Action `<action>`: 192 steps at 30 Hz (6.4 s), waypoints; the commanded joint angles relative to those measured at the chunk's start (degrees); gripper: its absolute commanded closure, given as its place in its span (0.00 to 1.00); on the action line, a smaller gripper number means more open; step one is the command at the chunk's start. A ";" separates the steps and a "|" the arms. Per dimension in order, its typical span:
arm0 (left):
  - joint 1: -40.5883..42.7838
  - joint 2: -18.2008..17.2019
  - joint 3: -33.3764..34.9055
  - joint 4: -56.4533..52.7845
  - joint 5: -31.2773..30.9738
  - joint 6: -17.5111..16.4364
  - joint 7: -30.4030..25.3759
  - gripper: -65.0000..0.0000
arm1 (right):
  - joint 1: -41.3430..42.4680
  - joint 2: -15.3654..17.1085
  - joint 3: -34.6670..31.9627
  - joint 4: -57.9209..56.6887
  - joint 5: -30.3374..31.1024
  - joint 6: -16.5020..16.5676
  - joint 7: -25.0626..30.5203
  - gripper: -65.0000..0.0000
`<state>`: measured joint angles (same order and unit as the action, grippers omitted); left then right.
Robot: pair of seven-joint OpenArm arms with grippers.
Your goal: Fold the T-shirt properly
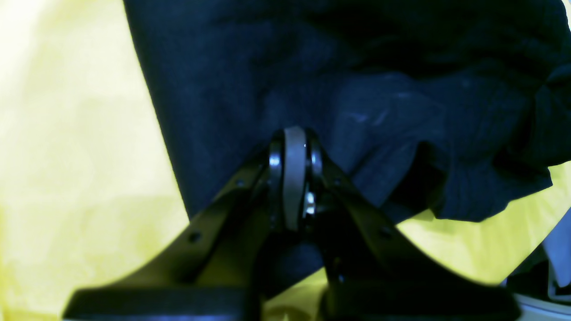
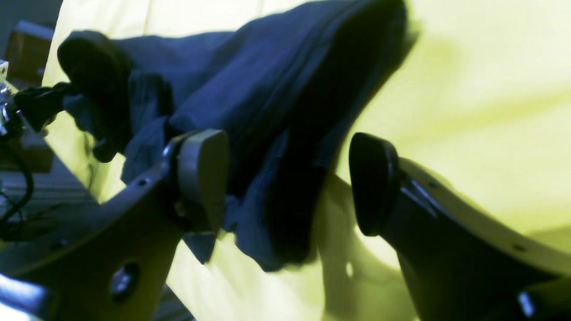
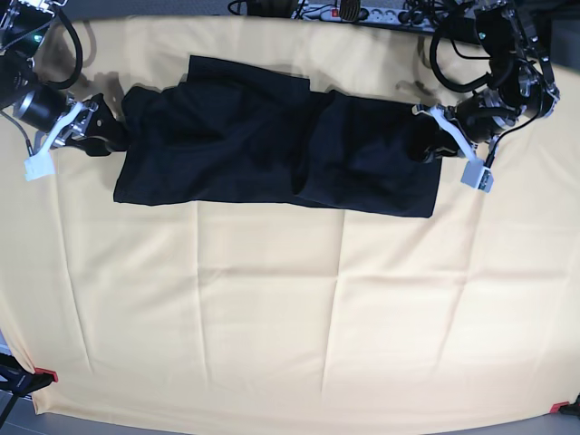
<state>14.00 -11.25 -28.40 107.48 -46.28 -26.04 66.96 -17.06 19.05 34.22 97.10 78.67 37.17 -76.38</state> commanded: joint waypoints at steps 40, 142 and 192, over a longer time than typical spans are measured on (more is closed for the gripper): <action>0.57 -1.46 -0.13 0.87 -3.21 -0.28 -0.96 1.00 | 7.54 -6.14 -10.43 -6.47 -3.74 2.71 4.57 1.00; 0.55 -8.90 -3.13 1.05 -12.98 -4.00 -0.61 1.00 | 10.95 -6.88 -35.85 23.96 0.72 2.83 2.80 0.24; 0.57 -8.92 -3.13 1.05 -17.84 -3.98 1.44 1.00 | 10.69 -14.01 -58.23 16.15 -51.08 2.83 33.90 1.00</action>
<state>14.76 -19.27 -31.20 107.59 -62.57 -29.61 69.30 -6.96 5.13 -24.18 112.16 27.42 39.75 -44.01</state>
